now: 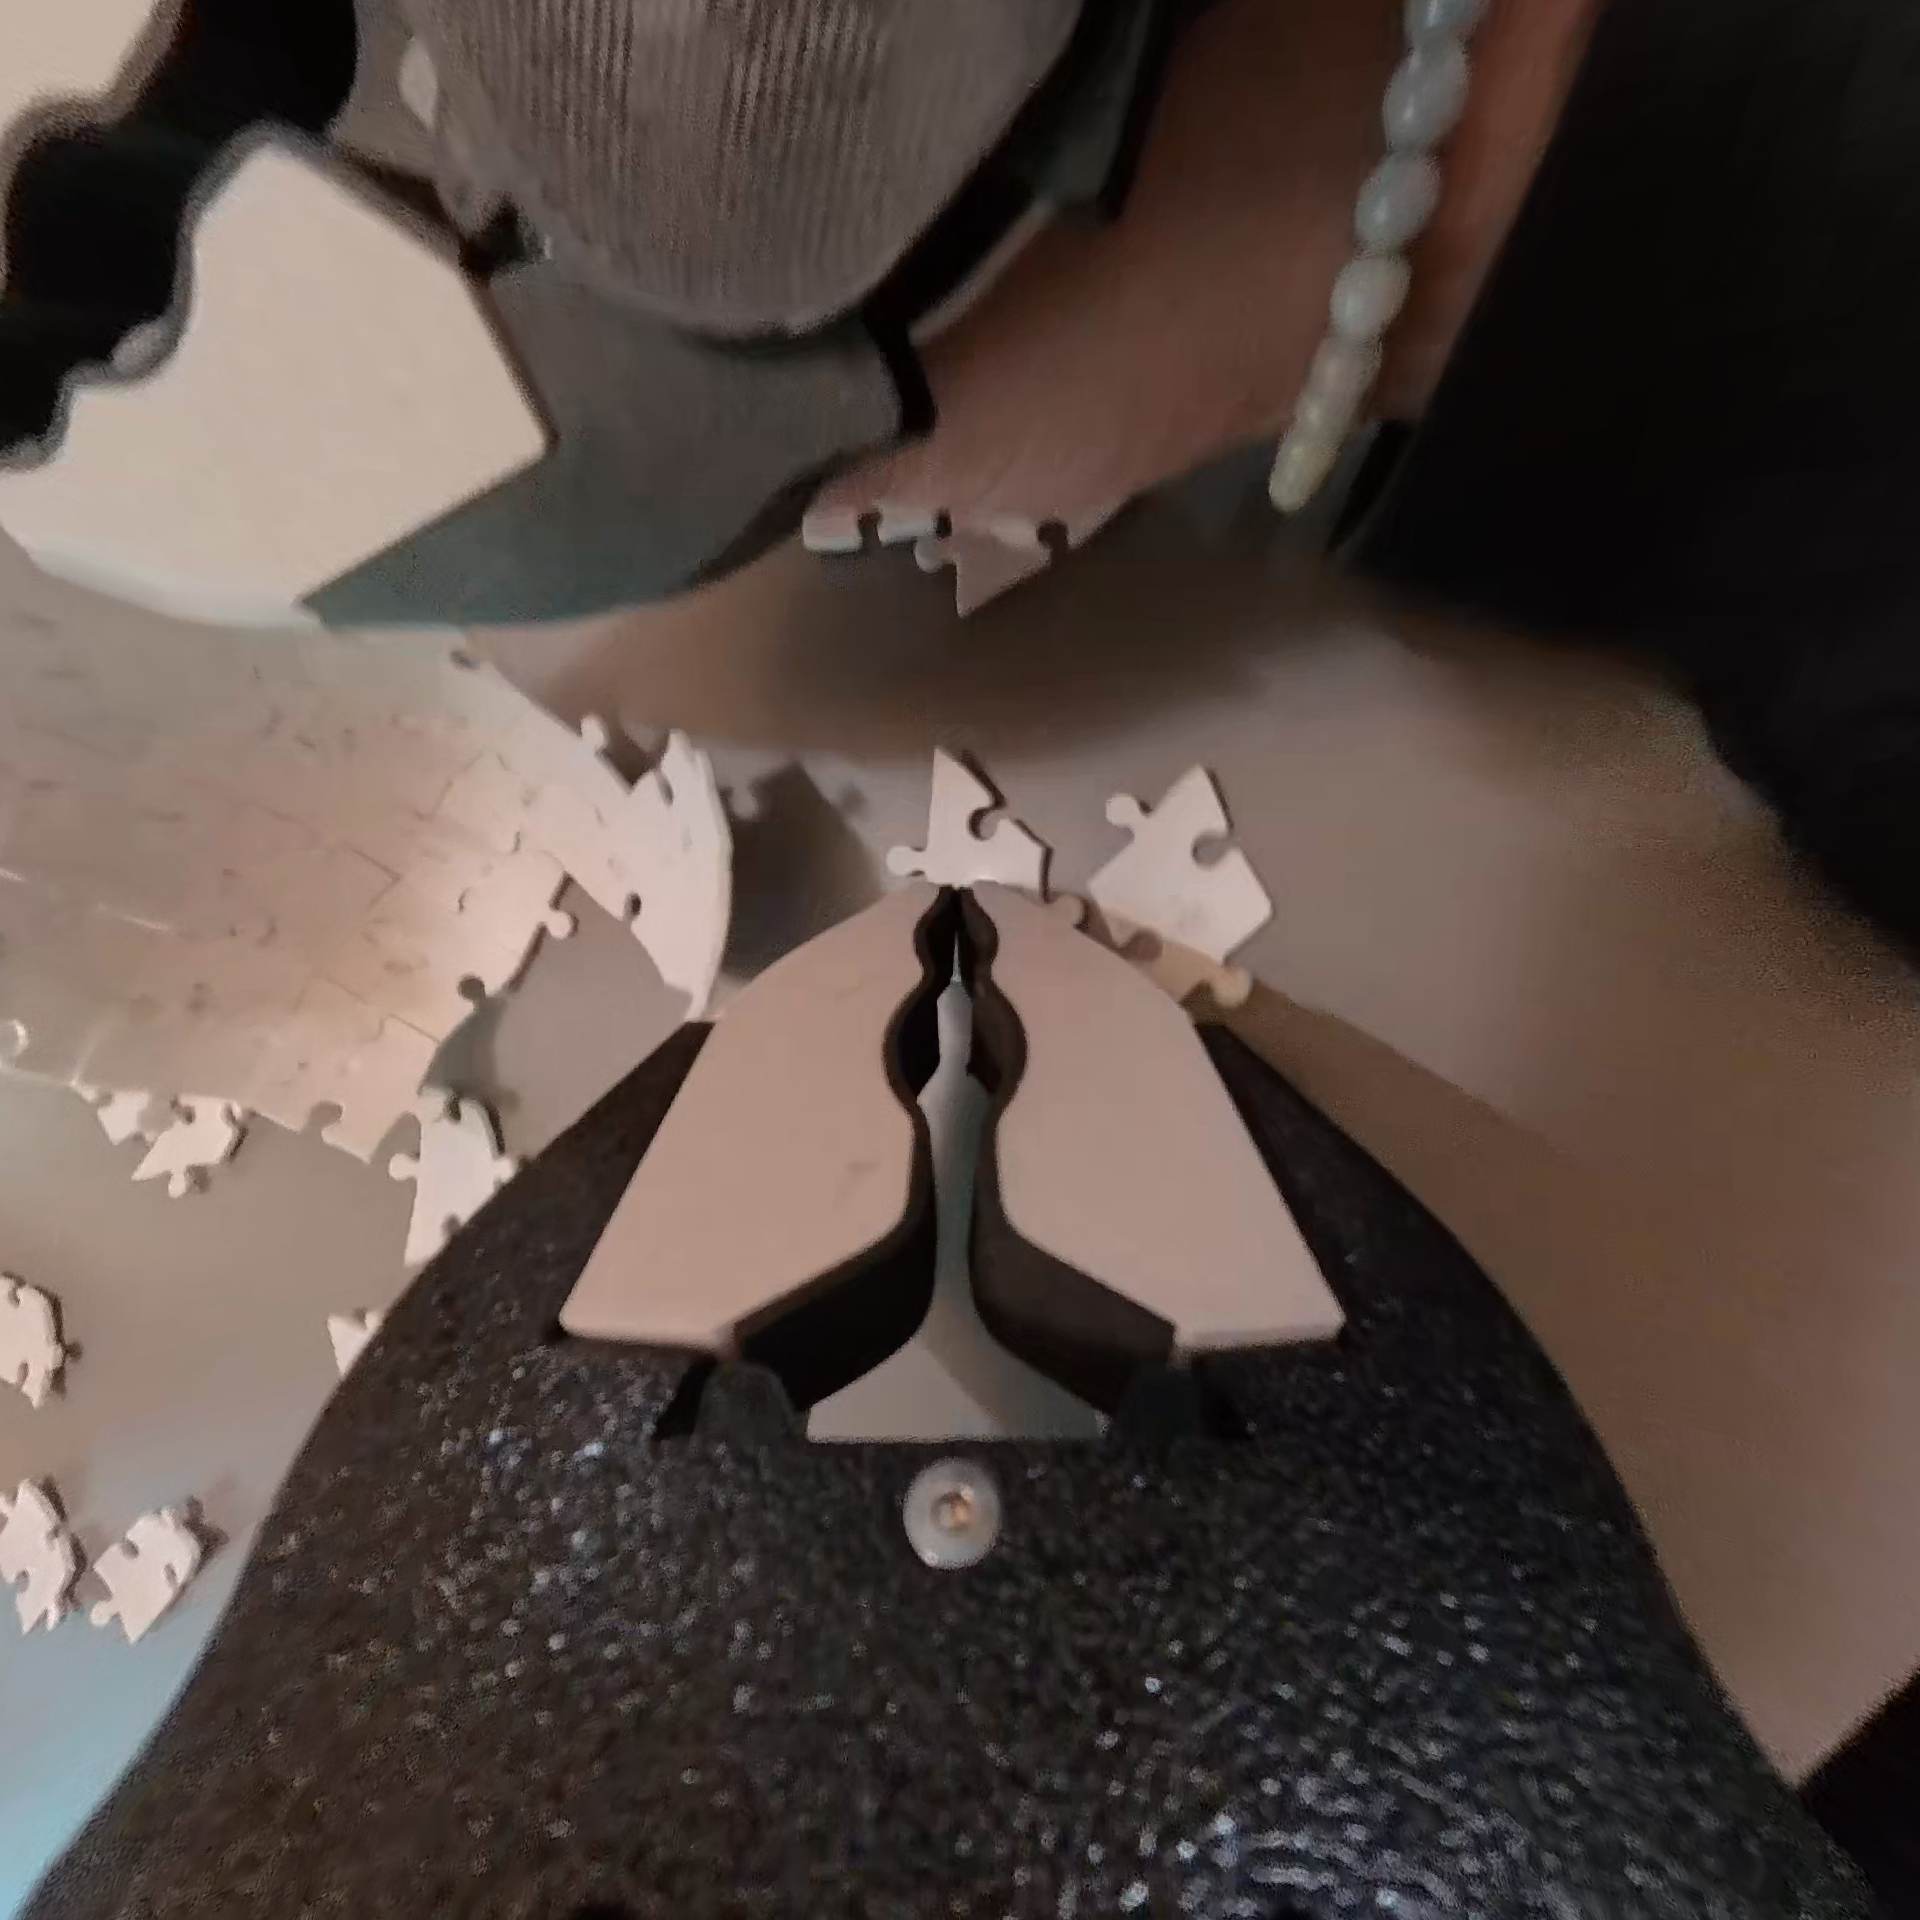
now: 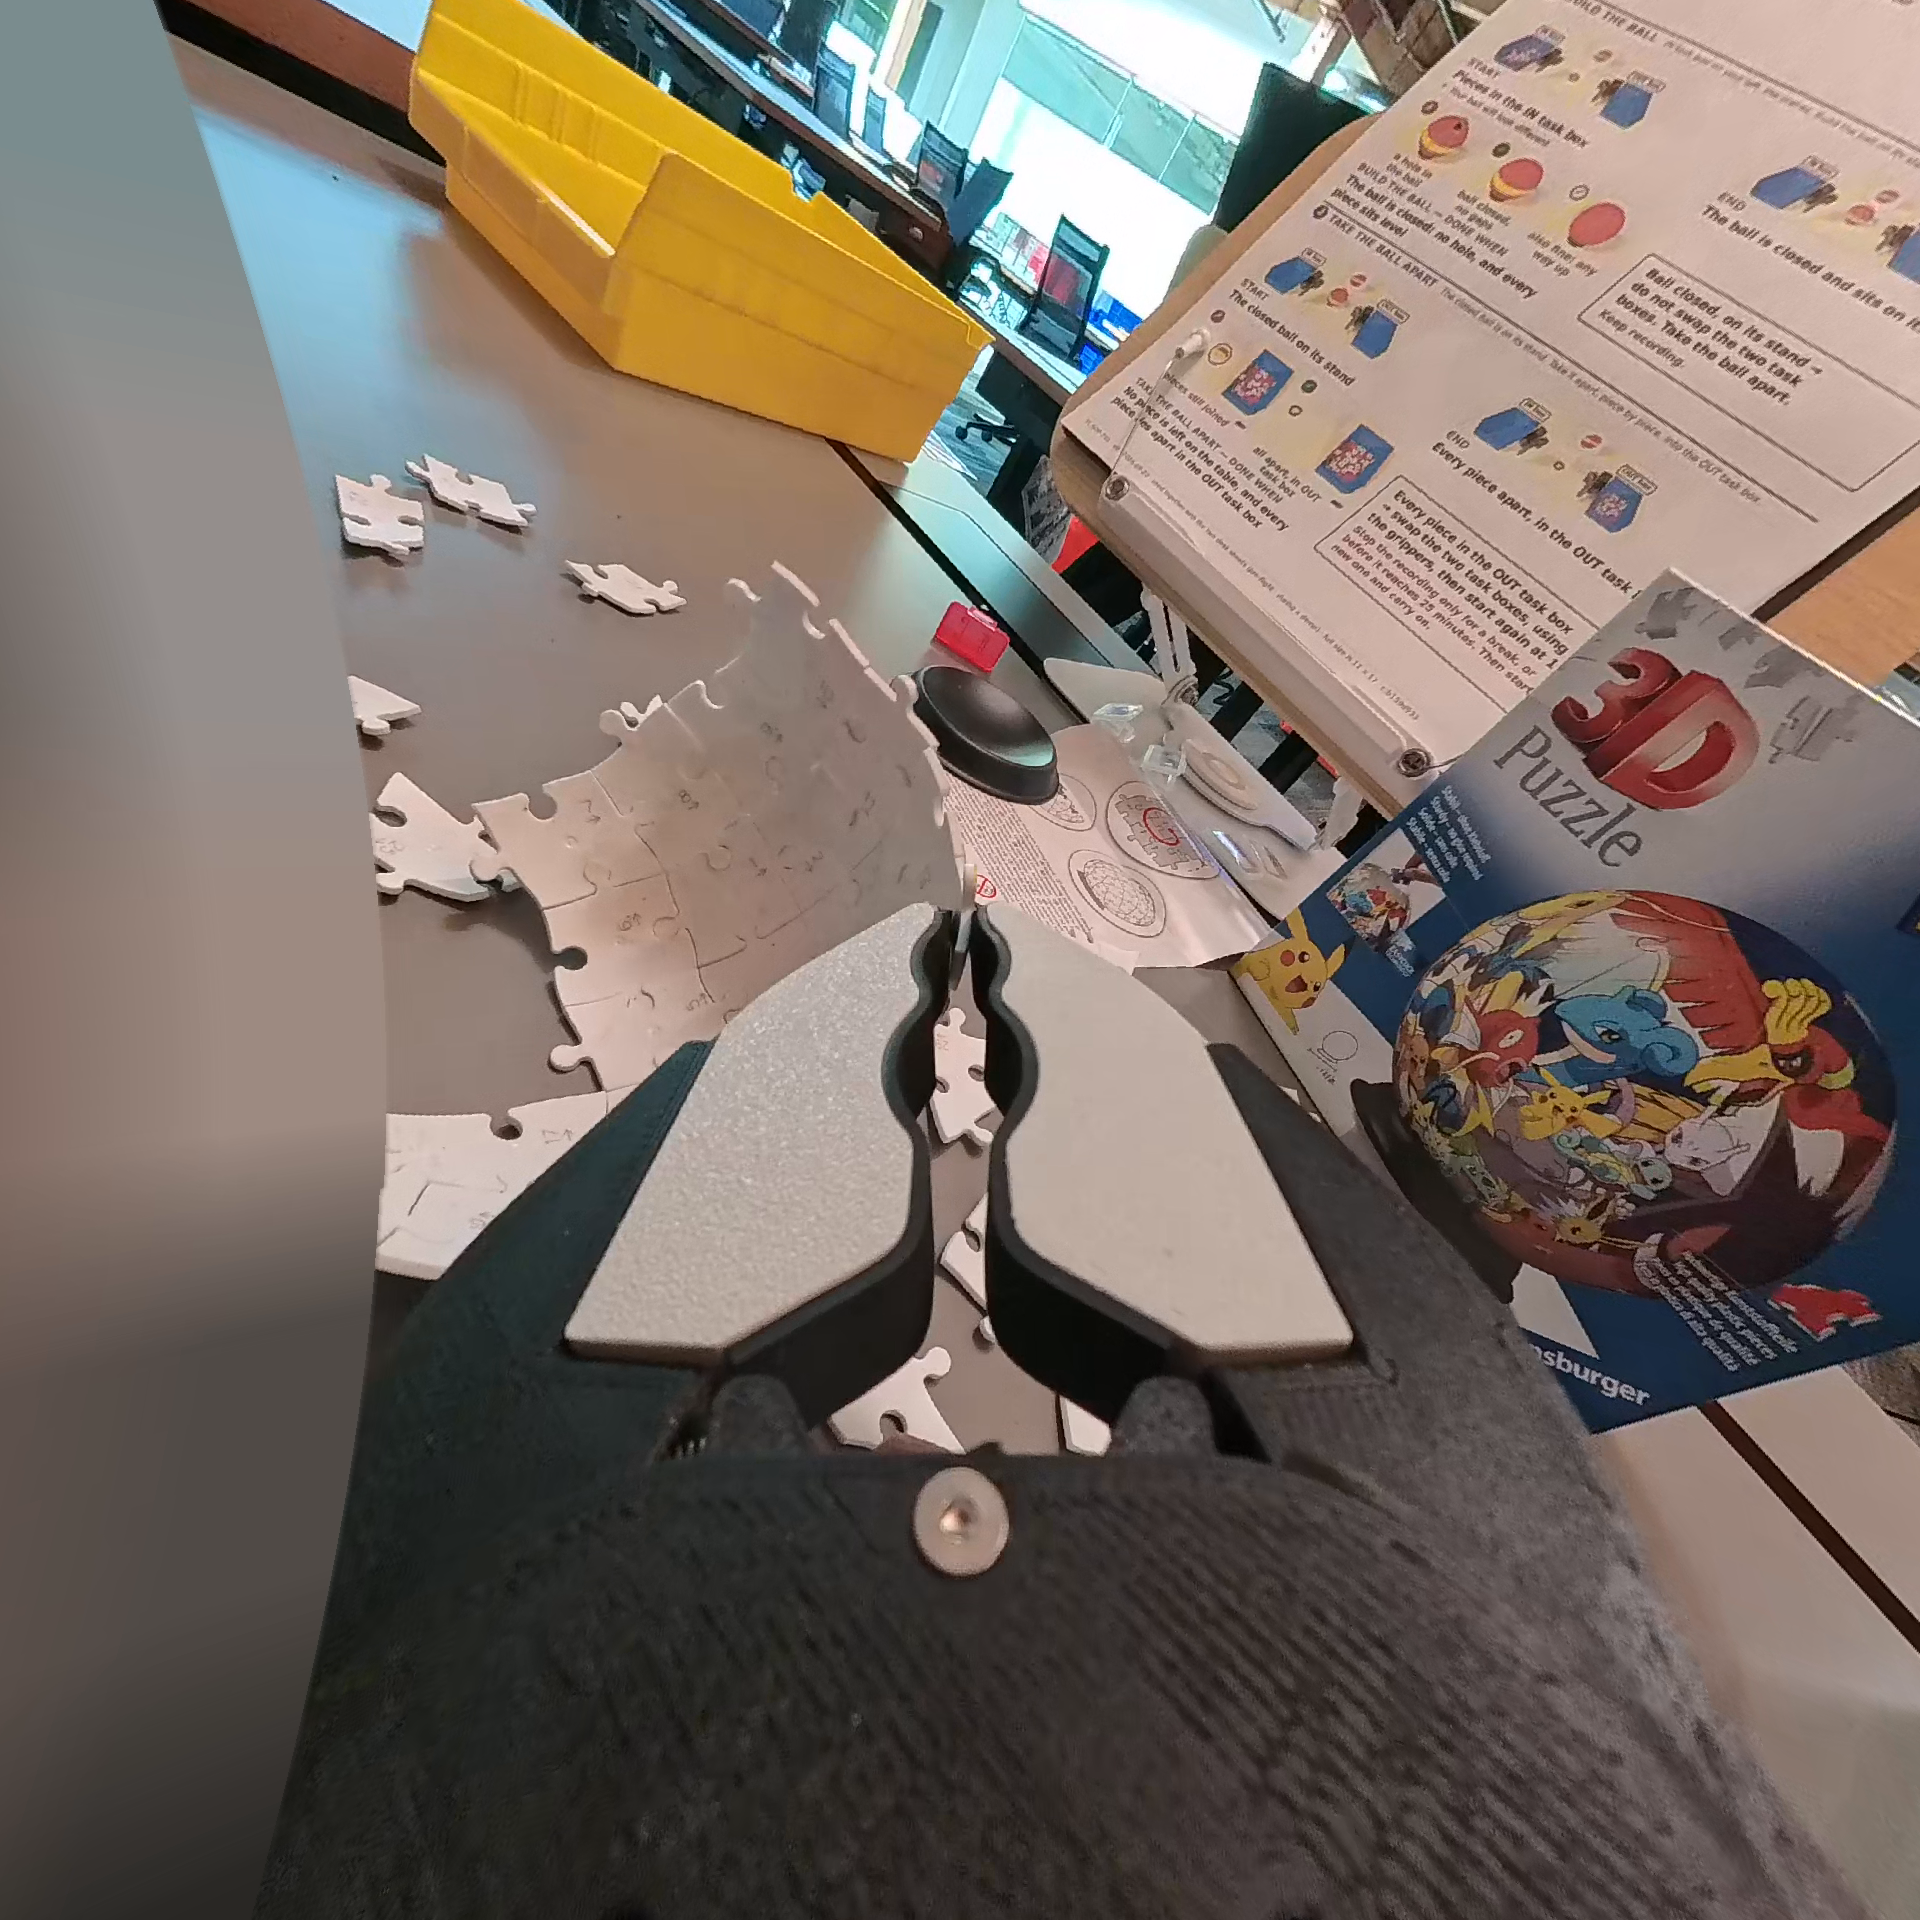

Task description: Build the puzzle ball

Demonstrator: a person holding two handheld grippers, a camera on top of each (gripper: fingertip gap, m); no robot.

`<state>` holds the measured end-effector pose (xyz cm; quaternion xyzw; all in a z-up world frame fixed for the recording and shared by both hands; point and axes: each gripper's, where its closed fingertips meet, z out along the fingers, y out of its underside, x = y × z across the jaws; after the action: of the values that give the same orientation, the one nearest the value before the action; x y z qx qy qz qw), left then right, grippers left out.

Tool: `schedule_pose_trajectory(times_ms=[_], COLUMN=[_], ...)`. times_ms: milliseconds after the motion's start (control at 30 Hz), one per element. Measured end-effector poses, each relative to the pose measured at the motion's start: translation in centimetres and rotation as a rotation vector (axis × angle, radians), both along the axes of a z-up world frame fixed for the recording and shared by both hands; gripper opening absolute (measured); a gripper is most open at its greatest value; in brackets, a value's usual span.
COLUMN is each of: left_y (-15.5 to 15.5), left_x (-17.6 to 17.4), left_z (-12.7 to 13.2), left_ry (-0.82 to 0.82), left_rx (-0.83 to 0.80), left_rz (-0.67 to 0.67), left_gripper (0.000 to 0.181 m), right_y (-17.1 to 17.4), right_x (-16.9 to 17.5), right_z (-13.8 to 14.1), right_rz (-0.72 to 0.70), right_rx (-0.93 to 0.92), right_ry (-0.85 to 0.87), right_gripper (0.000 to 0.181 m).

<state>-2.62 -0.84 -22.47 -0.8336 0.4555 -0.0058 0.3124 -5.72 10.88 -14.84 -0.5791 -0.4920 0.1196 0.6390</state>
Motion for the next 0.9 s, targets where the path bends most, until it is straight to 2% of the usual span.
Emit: schedule_pose_trajectory(times_ms=[133, 300, 333, 433, 533, 900], left_y=[-1.2, -0.3, -0.1, -0.5, -1.3, -0.3], left_x=[-3.0, -7.1, -7.7, -7.5, -7.8, -9.4], left_z=[0.0, 0.0, 0.2, 0.9, 0.0, 0.1], left_ry=[0.017, 0.023, 0.024, -0.090, -0.116, -0.102], left_rx=[-0.045, -0.036, -0.035, -0.076, -0.173, -0.114], left_rz=[0.001, 0.081, 0.104, 0.116, 0.128, 0.136], left_gripper=[0.000, 0.000, 0.005, 0.013, 0.018, 0.020], right_y=[0.0, 0.0, 0.0, 0.0, -0.1, -1.1], right_x=[0.0, 0.0, 0.0, 0.0, -0.1, -0.5], right_z=[0.0, 0.0, 0.0, 0.0, 0.0, 0.7], right_rz=[0.000, -0.001, 0.000, 0.002, 0.003, 0.031], right_rx=[0.001, 0.002, 0.003, 0.006, 0.012, 0.113], right_ry=[-0.001, -0.002, -0.001, 0.002, 0.001, 0.003], right_gripper=[0.003, 0.003, 0.003, 0.003, 0.003, 0.003])
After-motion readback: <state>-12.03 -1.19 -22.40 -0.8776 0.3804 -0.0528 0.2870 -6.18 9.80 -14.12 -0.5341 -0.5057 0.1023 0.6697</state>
